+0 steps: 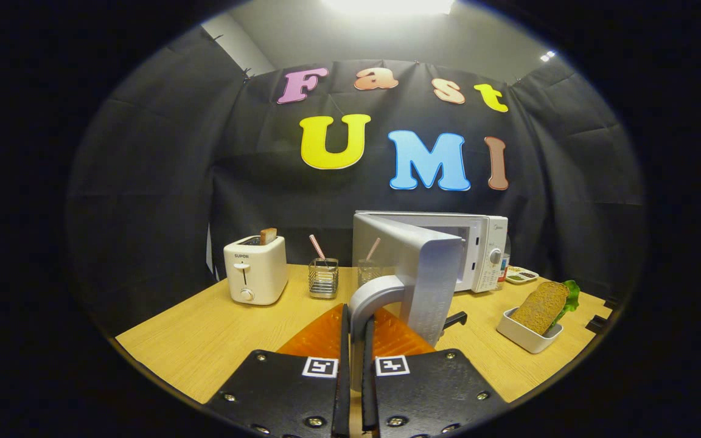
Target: Open the microwave, put the food inside, and close the microwave door.
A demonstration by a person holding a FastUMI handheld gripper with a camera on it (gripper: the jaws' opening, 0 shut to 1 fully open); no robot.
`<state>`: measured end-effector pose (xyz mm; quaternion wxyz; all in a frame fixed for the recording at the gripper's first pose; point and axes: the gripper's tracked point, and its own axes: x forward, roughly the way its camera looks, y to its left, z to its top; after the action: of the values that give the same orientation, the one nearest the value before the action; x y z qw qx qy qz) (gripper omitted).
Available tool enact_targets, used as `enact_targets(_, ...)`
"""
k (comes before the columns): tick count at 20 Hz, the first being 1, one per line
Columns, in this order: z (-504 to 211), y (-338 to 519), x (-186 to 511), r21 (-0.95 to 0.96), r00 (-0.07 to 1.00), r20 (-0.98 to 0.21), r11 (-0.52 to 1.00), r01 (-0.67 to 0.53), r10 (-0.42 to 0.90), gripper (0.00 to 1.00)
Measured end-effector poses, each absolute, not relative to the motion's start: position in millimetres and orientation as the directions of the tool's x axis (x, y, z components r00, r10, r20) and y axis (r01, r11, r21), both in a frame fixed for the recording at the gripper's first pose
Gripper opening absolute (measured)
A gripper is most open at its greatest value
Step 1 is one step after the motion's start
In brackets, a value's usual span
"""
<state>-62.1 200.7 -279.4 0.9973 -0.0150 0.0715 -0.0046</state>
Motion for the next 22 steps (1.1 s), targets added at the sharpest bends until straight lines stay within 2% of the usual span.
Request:
enact_targets(3, -281, 217, -61, -0.047, 0.989, -0.136, 0.997, 0.054, -0.06, 0.08)
enact_targets(8, -290, 228, -75, -0.034, 0.98, -0.199, 0.999, -0.019, 0.012, 0.09)
enact_targets(11, -291, 247, -95, 0.019, 0.955, -0.228, 0.982, -0.188, 0.187, 0.2)
enact_targets(12, -291, 250, -105, 0.036, 0.941, -0.236, 0.97, -0.24, 0.242, 0.29)
enact_targets(13, -291, 250, -113, 0.053, 0.926, -0.239, 0.956, -0.29, 0.294, 0.31)
enact_targets(14, -288, 251, -120, 0.061, 0.91, -0.234, 0.94, -0.337, 0.342, 0.39)
enact_targets(15, -283, 250, -129, 0.068, 0.897, -0.219, 0.923, -0.378, 0.384, 0.43)
enact_targets(16, -277, 246, -136, 0.062, 0.892, -0.197, 0.913, -0.404, 0.408, 0.51)
enact_targets(21, -261, 214, -149, -0.061, 0.904, -0.083, 0.904, -0.424, 0.419, 0.51)
enact_targets(22, -262, 210, -152, -0.055, 0.898, -0.076, 0.897, -0.438, 0.434, 0.62)
